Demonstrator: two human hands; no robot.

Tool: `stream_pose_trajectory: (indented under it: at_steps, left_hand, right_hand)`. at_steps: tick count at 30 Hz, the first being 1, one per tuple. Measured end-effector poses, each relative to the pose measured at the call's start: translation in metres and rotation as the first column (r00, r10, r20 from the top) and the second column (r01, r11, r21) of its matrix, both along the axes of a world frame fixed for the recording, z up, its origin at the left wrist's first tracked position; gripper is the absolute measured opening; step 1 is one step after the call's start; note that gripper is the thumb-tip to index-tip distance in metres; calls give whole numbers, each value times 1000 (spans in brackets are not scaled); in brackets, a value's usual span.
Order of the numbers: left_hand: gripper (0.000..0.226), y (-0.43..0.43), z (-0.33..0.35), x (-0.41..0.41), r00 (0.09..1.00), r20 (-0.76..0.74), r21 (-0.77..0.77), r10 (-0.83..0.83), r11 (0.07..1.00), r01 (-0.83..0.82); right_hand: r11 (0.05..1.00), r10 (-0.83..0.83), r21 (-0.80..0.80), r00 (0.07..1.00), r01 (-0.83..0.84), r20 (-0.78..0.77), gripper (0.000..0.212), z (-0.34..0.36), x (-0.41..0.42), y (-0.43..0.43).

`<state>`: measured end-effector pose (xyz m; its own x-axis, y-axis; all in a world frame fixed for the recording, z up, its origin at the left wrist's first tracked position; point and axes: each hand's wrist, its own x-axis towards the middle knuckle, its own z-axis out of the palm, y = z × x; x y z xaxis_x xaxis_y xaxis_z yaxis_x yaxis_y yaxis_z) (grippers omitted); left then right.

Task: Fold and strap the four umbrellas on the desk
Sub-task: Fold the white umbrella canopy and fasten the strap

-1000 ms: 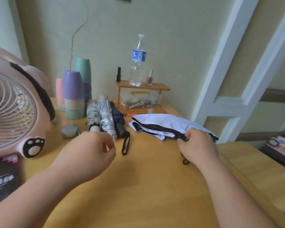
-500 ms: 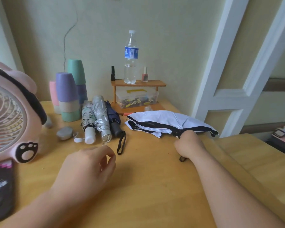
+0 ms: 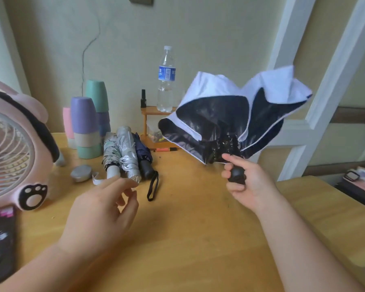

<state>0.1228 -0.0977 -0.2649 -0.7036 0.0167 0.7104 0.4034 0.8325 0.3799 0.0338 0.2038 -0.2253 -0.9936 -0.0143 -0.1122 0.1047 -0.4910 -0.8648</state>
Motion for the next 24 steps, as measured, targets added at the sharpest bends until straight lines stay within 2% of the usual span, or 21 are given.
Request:
stream_pose_trajectory:
  at_steps: [4, 7, 10, 12, 14, 16, 17, 19, 20, 21, 22, 24]
  left_hand:
    - [24, -1, 0, 1, 1000, 3, 48, -11, 999, 11]
    - [16, -3, 3, -3, 1000, -31, 149, 5, 989, 0]
    - [36, -12, 14, -9, 999, -4, 347, 46, 937, -42]
    - [52, -22, 25, -11, 996, 89, 465, 8, 884, -49]
    - [72, -34, 37, -12, 984, 157, 498, -87, 867, -3]
    - [89, -42, 48, -10, 938, 174, 566, -299, 810, 153]
    - [90, -45, 53, -9, 883, 168, 619, -439, 744, 252]
    - [78, -46, 61, -5, 716, 160, 669, -679, 609, 427]
    - [71, -43, 66, -2, 644, 166, 671, -747, 564, 481]
    - [69, -39, 68, 1, 608, 172, 672, -775, 544, 503]
    - [69, -36, 71, 4, 614, 182, 668, -768, 555, 496]
    - [60, -32, 72, 4, 726, 198, 681, -659, 625, 381]
  right_hand:
    - [960, 196, -203, 981, -193, -7, 19, 3, 8, -10]
    - [955, 267, -134, 964, -264, 4, 17, 3, 14, -13]
    - [929, 368, -37, 929, -367, 31, 20, 6, 21, -13]
    - [852, 520, -92, 853, -516, 35, 32, 5, 20, -9]
    - [712, 694, -154, 720, -685, 3, 33, 4, 15, -3]
    - [582, 800, -156, 596, -798, -66, 33, 3, 11, -1]
    - [532, 832, -145, 547, -834, -94, 37, 4, 9, 0]
    - [454, 875, -110, 465, -884, -130, 39, 6, 10, -2]
    - [448, 882, -75, 454, -891, -125, 39, 8, 14, -4]
    - [475, 875, -33, 476, -879, -92, 36, 11, 18, -6]
    - [559, 829, 31, 557, -829, -48, 31, 14, 22, -8]
    - [754, 632, 241, 775, -611, -14, 19, 18, 31, -13]
